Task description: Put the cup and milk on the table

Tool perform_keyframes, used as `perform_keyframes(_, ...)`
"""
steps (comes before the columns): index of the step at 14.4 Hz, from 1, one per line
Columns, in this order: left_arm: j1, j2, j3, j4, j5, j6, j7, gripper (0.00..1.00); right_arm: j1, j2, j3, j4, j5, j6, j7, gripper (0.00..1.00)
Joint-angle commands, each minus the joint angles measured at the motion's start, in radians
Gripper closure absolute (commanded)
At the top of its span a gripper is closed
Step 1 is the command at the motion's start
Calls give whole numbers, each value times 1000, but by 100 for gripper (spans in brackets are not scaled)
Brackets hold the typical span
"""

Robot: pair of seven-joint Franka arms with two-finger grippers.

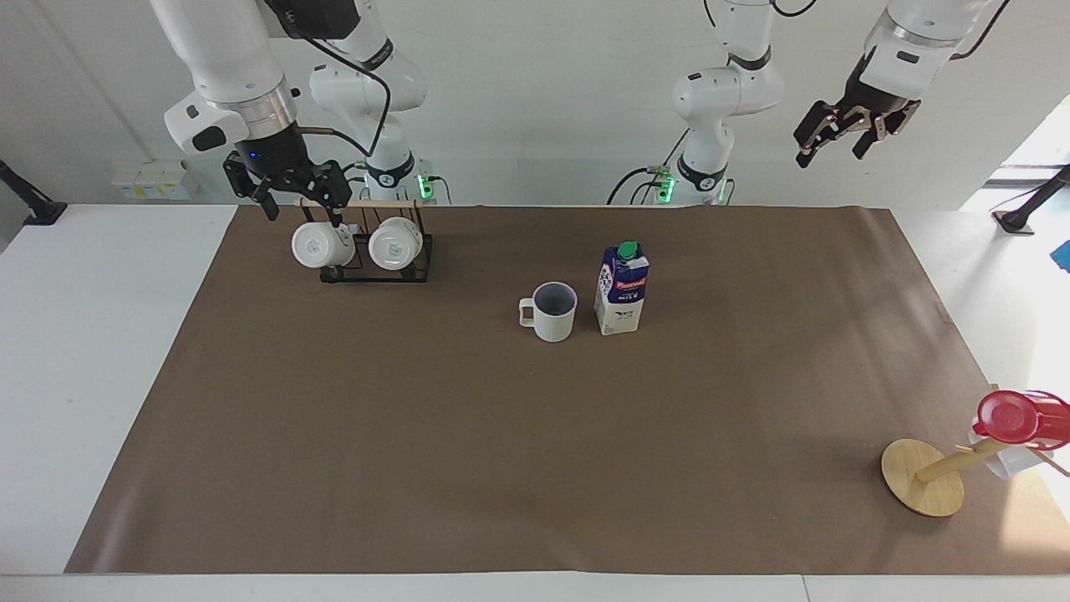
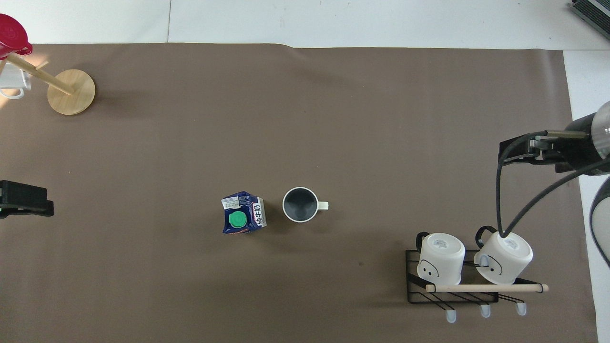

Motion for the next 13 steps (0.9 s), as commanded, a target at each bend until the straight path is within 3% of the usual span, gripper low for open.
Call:
perform_keyframes(1,10,9,-6,26,6,-29,41,0,-7,-13,9,-8,0,-3,4,0)
perform_keyframes(13,10,-9,3,7,-3,3,103,0,-16,-11,6,-11,7,3,2,0)
